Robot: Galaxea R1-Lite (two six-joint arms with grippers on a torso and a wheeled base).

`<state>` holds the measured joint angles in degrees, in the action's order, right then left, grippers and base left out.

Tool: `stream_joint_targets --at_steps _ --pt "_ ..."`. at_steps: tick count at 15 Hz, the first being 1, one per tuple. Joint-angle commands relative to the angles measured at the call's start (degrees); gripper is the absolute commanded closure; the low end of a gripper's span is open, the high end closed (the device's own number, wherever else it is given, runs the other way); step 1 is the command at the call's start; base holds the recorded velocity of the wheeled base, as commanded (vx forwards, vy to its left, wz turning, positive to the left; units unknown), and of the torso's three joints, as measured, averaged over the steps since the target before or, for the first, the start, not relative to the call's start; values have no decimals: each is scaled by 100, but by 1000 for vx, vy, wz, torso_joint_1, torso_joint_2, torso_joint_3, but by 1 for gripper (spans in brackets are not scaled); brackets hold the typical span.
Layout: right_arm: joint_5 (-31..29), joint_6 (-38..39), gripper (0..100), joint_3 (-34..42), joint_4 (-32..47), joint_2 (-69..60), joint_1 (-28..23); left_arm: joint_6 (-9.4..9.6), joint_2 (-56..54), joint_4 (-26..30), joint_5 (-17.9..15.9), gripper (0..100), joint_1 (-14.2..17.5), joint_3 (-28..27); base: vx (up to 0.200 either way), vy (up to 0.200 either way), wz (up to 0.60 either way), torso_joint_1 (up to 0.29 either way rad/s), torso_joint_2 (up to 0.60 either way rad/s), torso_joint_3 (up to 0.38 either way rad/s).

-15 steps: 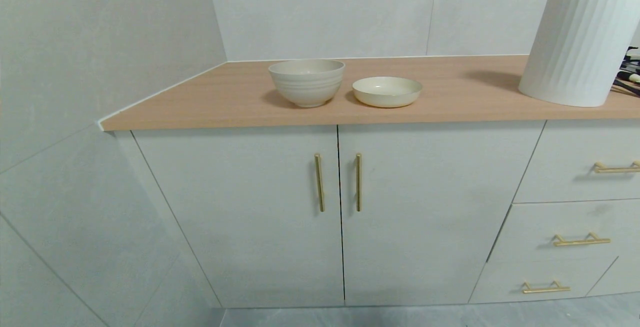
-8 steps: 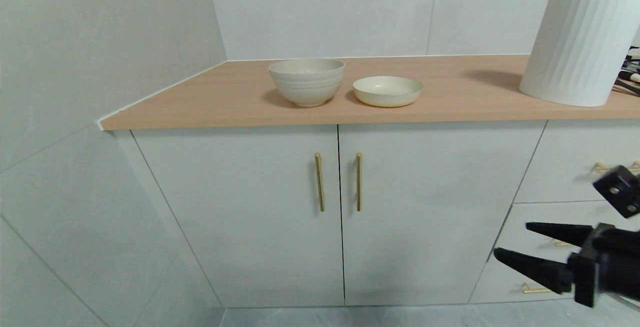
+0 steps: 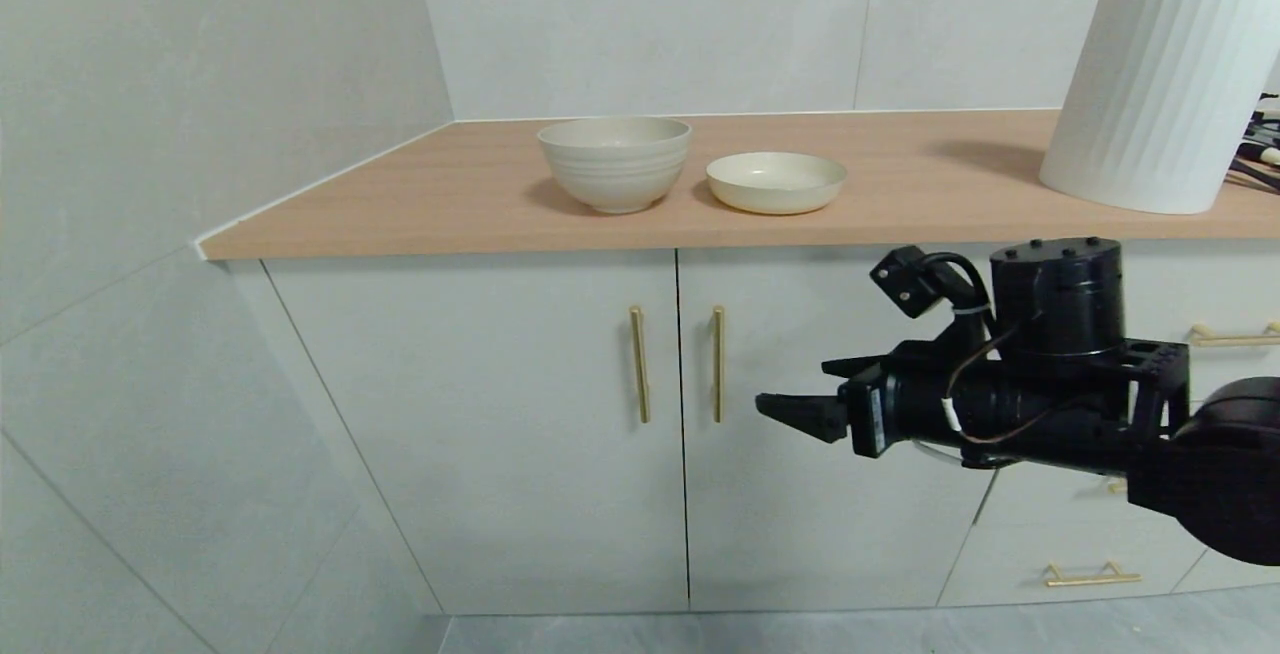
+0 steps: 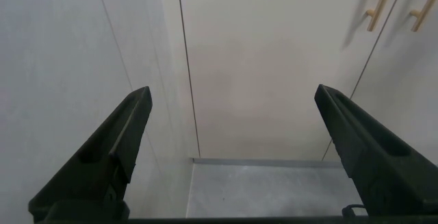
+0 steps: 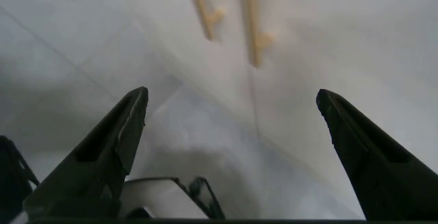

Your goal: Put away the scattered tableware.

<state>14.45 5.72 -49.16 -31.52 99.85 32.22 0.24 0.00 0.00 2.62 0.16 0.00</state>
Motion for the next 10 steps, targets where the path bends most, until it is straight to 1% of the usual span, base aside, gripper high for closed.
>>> stream_joint_targets --at_steps 1,2,4,5,7,8,10 --pt "6 254 0 -304 -12 579 162 2 0 0 2 0 2 0 0 0 0 0 0 0" --pt "14 483 0 -357 -179 667 215 2 0 0 2 0 2 0 0 0 0 0 0 0" --pt "23 896 0 -427 -820 825 215 2 9 0 2 0 2 0 0 0 0 0 0 0" --pt "32 1037 0 -480 -1014 922 215 2 0 0 2 0 2 0 0 0 0 0 0 0" --pt "32 1045 0 -515 -1057 1045 215 11 9 0 2 0 2 0 0 0 0 0 0 0" --pt "41 1107 0 -709 -1075 1256 223 11 0 0 2 0 2 0 0 0 0 0 0 0" --pt "41 1335 0 -823 -1260 1449 223 11 0 0 2 0 2 0 0 0 0 0 0 0"
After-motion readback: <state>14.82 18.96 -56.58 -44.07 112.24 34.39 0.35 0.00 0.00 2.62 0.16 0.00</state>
